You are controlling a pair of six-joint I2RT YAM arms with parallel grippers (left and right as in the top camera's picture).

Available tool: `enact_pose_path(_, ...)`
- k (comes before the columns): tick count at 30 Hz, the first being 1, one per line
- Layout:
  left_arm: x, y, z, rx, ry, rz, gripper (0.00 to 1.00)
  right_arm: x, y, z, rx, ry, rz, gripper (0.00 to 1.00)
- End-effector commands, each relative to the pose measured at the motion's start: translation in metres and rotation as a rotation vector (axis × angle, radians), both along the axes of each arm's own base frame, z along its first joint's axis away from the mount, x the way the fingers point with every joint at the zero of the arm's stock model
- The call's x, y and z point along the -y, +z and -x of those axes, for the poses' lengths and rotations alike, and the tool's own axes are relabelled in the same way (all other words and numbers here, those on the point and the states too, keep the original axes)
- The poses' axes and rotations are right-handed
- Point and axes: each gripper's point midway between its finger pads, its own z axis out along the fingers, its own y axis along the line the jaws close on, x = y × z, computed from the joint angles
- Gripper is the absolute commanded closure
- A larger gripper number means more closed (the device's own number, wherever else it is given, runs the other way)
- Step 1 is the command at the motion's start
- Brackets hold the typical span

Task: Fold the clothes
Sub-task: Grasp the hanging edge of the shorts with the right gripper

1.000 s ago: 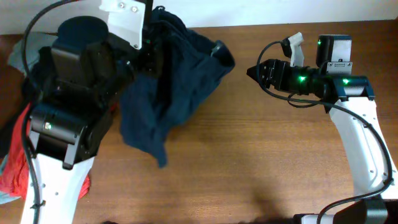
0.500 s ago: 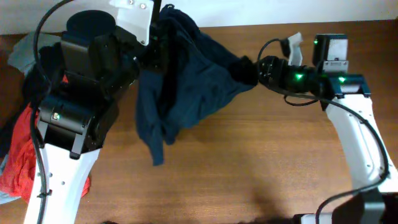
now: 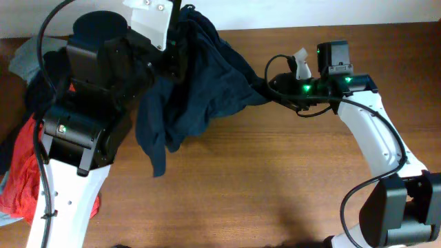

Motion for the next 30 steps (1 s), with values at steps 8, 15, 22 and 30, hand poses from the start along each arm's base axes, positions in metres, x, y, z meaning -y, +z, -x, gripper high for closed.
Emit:
enact_pose_path(8, -0.001, 0.021, 0.004, 0.074, -0.008, 0.001, 0.99, 0.007, -0.001, -0.002, 0.029, 0.007, 0.041, 0.56)
enact_pose_path(15, -0.002, 0.017, 0.004, 0.059, -0.009, -0.005, 0.99, 0.007, -0.001, -0.002, 0.049, 0.027, 0.051, 0.35)
enact_pose_path(22, 0.000, 0.011, 0.000, 0.043, -0.009, -0.011, 0.99, 0.007, 0.003, -0.006, 0.085, 0.044, 0.061, 0.34)
enact_pose_path(30, 0.002, 0.003, -0.004, 0.021, -0.010, -0.019, 0.99, 0.001, 0.034, -0.014, 0.173, 0.083, 0.027, 0.31)
